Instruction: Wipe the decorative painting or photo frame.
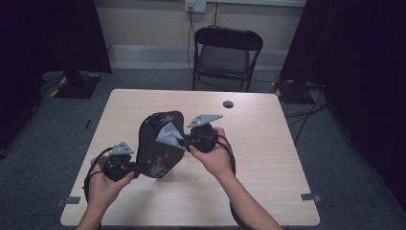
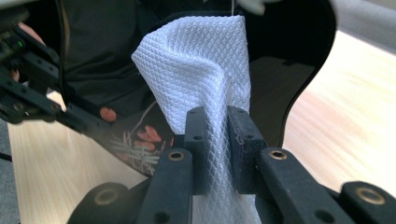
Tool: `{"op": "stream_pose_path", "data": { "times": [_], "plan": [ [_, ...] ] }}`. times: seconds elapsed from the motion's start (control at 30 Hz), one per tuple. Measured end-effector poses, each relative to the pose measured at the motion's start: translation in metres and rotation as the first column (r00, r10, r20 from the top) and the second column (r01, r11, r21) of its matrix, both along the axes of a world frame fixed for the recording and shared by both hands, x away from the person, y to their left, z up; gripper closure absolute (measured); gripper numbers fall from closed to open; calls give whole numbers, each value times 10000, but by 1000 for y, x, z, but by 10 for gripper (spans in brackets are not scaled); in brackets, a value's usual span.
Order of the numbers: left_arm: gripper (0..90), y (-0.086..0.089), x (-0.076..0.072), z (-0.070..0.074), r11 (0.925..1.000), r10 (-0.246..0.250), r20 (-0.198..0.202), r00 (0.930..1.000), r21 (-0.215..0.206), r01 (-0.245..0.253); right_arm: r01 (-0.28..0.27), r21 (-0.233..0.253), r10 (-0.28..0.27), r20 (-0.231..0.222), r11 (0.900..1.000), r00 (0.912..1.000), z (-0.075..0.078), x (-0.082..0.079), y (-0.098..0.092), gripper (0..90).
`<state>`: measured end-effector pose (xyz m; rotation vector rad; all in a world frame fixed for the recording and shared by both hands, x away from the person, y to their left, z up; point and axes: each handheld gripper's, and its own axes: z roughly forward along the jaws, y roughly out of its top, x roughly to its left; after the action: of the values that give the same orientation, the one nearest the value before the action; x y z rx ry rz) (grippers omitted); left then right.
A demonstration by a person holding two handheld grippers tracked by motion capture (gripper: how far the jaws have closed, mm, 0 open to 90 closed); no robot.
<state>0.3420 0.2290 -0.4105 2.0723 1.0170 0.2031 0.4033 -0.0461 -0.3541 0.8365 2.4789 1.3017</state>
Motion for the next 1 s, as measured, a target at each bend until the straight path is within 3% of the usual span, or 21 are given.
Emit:
{"op": "stream_pose_path", "data": {
  "times": [0.63,1.0],
  "plan": [
    [787,0,0,0,10000,0,14,10000,25,0,22,-520,-72,-957,9986,9954,-62,-8,1,799],
    [787,0,0,0,10000,1,28,10000,38,-1,134,-763,-239,-1378,9970,9902,-88,-10,-3,799]
  ]
}}
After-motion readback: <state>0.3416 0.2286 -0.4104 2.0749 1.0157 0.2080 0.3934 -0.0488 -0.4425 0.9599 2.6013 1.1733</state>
